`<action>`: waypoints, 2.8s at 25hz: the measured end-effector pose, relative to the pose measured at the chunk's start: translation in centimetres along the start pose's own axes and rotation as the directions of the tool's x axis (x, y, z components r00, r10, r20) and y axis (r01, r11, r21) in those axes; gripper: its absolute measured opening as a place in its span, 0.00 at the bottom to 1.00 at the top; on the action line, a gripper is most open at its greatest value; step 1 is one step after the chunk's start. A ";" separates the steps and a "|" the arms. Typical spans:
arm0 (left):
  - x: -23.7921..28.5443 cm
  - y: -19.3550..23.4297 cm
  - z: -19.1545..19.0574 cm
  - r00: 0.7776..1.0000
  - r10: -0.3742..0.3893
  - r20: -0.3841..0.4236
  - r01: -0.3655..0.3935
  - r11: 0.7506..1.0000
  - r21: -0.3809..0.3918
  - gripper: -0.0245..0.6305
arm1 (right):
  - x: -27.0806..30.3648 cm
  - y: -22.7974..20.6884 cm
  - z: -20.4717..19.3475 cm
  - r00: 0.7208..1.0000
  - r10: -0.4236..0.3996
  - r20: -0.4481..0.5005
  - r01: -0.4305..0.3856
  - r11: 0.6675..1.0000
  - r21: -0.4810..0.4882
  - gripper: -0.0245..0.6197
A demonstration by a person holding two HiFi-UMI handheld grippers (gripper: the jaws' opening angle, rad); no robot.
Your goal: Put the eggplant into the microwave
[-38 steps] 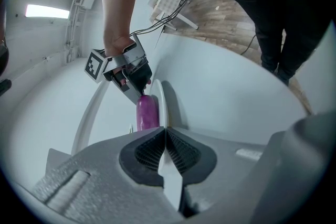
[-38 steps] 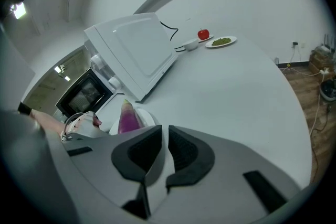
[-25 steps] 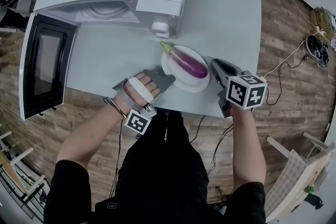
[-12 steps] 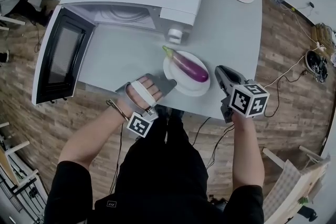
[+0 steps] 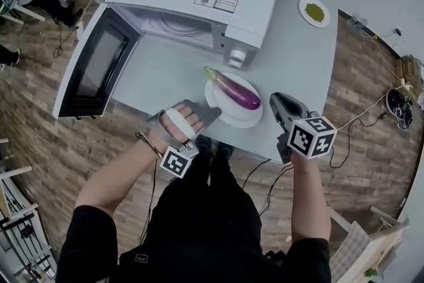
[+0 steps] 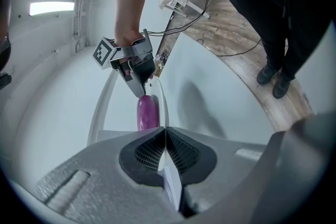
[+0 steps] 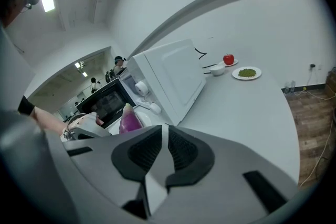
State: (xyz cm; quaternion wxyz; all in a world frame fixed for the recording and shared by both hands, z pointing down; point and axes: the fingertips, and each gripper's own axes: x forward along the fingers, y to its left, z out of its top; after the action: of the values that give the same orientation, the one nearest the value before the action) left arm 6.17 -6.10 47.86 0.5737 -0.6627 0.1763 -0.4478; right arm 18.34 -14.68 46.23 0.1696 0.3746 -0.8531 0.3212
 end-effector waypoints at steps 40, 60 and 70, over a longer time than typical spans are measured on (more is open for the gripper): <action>-5.9 -1.0 -14.3 0.976 -0.022 -0.219 0.006 0.997 -0.075 0.06 | 7.8 14.7 3.9 0.989 0.116 0.097 -0.098 0.980 -0.175 0.11; -2.9 -1.6 -20.8 0.964 0.046 -0.262 -0.072 0.993 -0.089 0.06 | 12.4 18.4 3.7 0.975 0.125 0.186 -0.097 0.983 -0.156 0.11; -1.4 -2.4 -23.0 0.952 0.033 -0.306 -0.072 0.991 -0.115 0.06 | 15.0 18.2 5.0 0.972 0.136 0.191 -0.096 0.974 -0.203 0.11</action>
State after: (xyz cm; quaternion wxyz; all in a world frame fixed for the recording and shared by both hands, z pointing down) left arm -13.57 -18.29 48.11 0.5091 -0.6158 0.3075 -0.5167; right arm -5.40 -16.64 42.83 0.0978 0.3367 -0.9135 0.2065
